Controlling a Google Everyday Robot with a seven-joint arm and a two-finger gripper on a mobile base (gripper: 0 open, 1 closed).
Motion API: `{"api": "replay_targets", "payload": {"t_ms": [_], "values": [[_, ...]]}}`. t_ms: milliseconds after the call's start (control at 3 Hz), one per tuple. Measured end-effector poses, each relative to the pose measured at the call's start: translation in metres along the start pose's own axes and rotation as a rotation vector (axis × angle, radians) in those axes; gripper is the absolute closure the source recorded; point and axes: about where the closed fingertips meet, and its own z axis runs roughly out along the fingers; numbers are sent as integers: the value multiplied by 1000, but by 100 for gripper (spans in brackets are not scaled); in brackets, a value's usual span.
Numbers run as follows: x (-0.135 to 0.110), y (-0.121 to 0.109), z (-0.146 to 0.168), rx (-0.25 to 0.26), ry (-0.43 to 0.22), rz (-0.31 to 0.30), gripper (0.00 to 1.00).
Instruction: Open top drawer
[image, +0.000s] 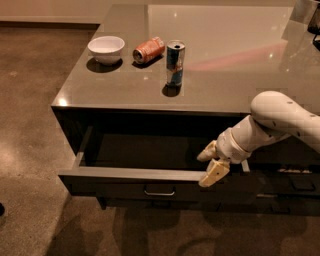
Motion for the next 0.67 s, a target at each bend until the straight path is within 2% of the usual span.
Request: {"api": "replay_targets", "payload": {"t_ms": [333,667], "values": [[-1,0,3,-5,2,-1,8],[-1,0,4,-7,2,-2,0]]}}
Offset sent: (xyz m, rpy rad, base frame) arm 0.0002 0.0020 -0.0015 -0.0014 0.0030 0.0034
